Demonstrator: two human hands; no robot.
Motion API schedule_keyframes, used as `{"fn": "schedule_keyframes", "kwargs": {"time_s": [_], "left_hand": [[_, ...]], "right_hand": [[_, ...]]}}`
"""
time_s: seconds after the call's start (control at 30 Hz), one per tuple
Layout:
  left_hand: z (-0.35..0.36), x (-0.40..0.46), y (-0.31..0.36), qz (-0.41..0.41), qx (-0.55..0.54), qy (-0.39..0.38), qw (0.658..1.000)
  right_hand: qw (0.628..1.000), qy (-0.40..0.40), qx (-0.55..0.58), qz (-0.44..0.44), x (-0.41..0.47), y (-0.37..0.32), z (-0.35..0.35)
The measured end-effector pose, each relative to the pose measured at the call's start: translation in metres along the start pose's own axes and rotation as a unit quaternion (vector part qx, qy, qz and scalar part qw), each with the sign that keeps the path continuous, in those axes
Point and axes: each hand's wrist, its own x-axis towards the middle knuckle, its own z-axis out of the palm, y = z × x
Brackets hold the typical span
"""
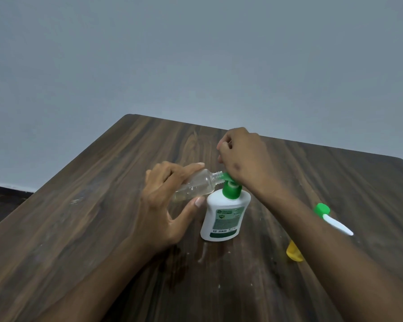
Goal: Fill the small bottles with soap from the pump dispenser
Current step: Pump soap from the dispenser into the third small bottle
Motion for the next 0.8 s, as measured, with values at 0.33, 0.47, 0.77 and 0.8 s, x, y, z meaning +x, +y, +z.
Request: {"fn": "schedule_keyframes", "kwargs": {"time_s": [0.33, 0.47, 0.77, 0.8], "left_hand": [[0.0029, -0.0013, 0.0012, -0.026, -0.034, 0.001, 0.999], [0.0042, -0.0013, 0.0007, -0.024, -0.026, 0.002, 0.999], [0.0048, -0.0042, -0.0022, -0.011, -0.023, 0.014, 1.0], [0.0042, -0.0041, -0.002, -0.009, -0.023, 0.014, 1.0]], "right_hand": [[1.0, 0.016, -0.004, -0.012, 0.0013, 0.0016, 0.0018], [1.0, 0.024, 0.0, -0.009, 0.0007, 0.0017, 0.0038], [1.0, 0.02, 0.002, -0.005, -0.0014, 0.001, 0.0039], [1.0, 0.016, -0.001, -0.003, -0.0024, 0.0009, 0.0037]]}}
